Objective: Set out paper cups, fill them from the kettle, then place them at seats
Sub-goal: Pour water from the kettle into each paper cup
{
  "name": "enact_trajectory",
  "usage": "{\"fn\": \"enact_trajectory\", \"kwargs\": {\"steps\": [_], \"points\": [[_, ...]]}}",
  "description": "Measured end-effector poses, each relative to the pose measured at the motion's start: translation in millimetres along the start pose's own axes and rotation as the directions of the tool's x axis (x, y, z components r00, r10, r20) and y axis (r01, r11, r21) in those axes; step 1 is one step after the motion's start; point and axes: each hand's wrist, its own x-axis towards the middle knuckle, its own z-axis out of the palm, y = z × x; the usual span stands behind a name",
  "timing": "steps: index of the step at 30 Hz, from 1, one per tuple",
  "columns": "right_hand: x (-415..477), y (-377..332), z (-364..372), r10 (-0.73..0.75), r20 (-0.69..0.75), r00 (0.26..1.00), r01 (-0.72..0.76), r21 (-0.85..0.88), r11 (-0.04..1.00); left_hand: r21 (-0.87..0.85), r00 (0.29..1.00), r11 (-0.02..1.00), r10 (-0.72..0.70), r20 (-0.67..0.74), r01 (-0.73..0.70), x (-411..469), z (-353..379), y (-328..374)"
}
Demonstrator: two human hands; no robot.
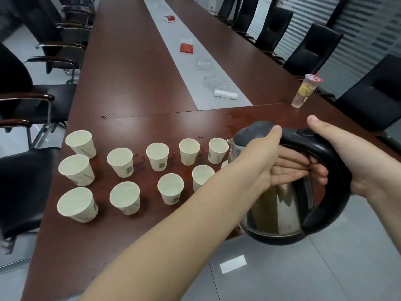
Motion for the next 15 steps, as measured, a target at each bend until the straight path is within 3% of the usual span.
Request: {"fn": "enact_trajectory", "kwargs": {"steps": [15], "points": [[74.2,-42.2,45.2,0.07,0.049,0.996,-0.064,-0.109,0.992,-0.09,0.999,0.995,-0.048,0.001,0.047,42.8,-70.2,40.1]]}}
